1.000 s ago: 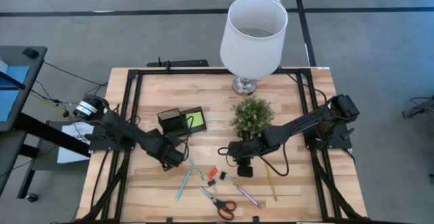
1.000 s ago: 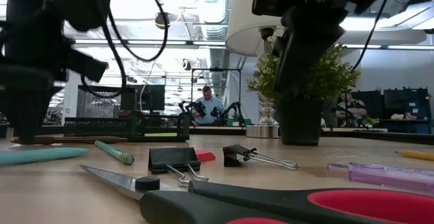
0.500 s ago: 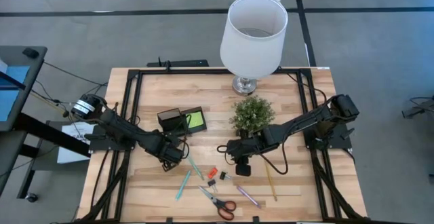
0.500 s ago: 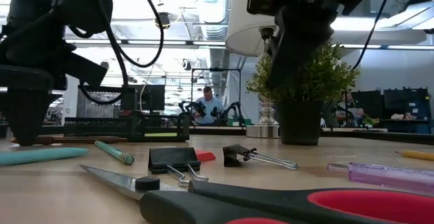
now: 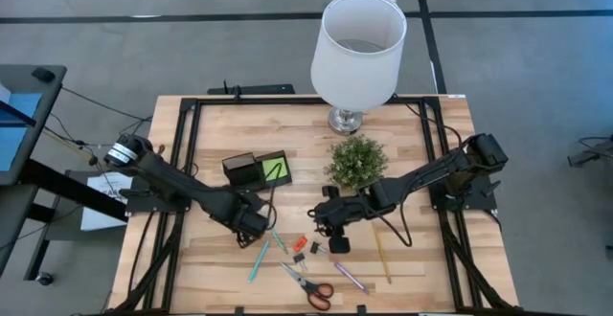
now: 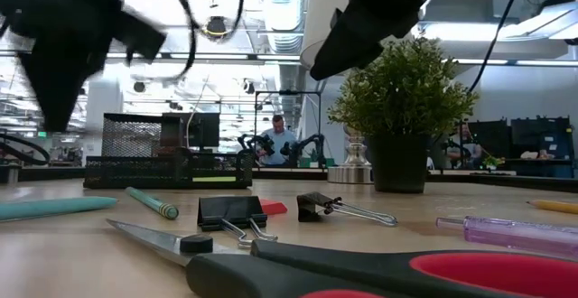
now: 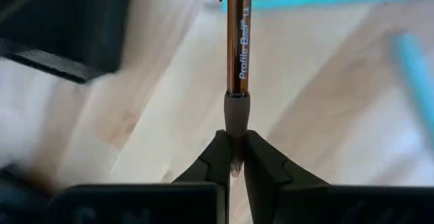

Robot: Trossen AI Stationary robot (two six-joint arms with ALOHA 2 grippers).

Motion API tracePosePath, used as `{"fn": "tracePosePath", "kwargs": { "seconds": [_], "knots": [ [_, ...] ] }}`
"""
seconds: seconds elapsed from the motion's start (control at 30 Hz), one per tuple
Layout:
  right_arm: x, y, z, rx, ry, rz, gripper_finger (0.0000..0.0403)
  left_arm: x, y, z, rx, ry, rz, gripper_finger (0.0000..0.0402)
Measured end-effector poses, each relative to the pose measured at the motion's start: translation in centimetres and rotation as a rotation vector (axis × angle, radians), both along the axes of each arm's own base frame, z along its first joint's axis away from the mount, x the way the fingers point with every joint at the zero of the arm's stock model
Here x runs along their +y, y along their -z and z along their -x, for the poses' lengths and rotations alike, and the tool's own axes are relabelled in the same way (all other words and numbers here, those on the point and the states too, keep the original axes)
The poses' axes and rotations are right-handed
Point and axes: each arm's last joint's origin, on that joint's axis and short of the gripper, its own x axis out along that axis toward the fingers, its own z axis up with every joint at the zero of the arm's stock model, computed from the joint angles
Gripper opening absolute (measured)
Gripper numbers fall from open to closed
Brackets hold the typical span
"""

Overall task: Pick and place office supplies into organizer
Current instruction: Put the brown pen into the black desk organizer

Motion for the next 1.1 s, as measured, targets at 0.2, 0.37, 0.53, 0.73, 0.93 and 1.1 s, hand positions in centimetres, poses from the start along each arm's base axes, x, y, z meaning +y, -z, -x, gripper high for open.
{"fn": "tracePosePath", "kwargs": {
  "seconds": [0.2, 0.37, 0.53, 0.73, 0.93, 1.1],
  "knots": [
    [0.1, 0.0, 0.0, 0.0, -0.003, 0.0, 0.0115, 0.4, -6.1, 1.2, 0.09, -0.026, -0.273, 0.0007],
    [0.1, 0.0, 0.0, 0.001, -0.002, 0.0, 0.0115, 1.4, -7.6, 1.1, 0.007, 0.008, -0.348, 0.0006],
    [0.1, 0.0, 0.0, -0.004, -0.002, -0.001, 0.0115, 3.2, -6.4, 0.9, 0.076, 0.002, -0.379, 0.0006],
    [-0.2, -0.1, -0.2, -0.015, 0.003, -0.002, 0.0115, 5.9, -5.6, 0.8, 0.153, 0.035, -0.404, 0.0005],
    [-0.4, -0.1, -0.2, -0.015, 0.008, -0.001, 0.0115, 8.0, -6.7, 1.3, 0.145, 0.093, -0.457, 0.0005],
    [-0.4, -0.1, -0.2, -0.015, 0.008, -0.001, 0.0115, 9.8, -9.1, 3.0, 0.058, 0.071, -0.503, 0.0005]
  ]
}}
